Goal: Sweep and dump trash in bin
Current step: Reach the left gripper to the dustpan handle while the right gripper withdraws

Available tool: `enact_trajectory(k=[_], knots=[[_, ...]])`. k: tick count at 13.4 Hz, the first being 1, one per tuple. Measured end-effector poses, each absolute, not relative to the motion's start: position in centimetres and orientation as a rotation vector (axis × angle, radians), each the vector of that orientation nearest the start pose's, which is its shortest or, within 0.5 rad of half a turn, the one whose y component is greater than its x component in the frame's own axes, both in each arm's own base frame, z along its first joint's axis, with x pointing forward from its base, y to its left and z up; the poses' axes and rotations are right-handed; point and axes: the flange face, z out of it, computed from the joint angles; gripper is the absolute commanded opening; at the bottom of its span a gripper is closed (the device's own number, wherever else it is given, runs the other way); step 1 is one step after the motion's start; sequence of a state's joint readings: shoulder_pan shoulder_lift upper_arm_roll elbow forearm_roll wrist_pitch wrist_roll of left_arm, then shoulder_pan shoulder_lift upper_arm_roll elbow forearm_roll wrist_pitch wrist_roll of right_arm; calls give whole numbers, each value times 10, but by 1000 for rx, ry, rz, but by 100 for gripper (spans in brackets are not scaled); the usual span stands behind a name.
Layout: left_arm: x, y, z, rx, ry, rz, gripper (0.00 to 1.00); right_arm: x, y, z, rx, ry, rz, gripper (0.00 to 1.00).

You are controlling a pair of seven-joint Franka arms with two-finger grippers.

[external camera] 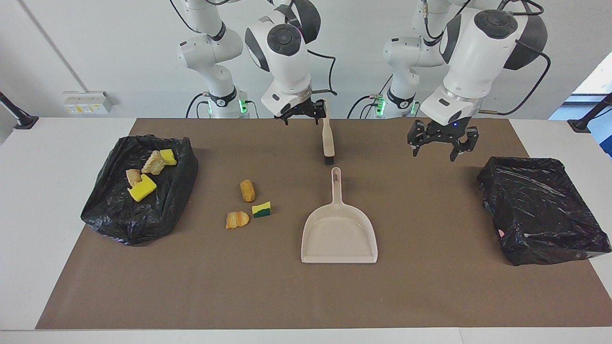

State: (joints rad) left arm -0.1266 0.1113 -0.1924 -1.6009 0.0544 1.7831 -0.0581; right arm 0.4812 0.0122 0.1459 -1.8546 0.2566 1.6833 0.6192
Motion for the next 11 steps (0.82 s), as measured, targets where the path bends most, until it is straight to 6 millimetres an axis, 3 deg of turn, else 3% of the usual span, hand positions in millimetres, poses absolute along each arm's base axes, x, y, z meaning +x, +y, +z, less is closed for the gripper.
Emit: enact_trajectory(k=[2, 5, 8, 11], knots=[[585, -206, 540, -3119, 381, -130, 100, 380, 340, 482, -2997, 61, 472, 100], [590, -240, 504, -3114, 358, -106, 100, 333, 341, 464, -2987, 108, 449, 100], [589, -295, 462, -3109, 305, -138, 100, 305, 363, 440, -2987, 149, 386, 100], [581, -332, 430, -3131, 298, -116, 100, 286, 385, 407, -2995, 190, 368, 100]])
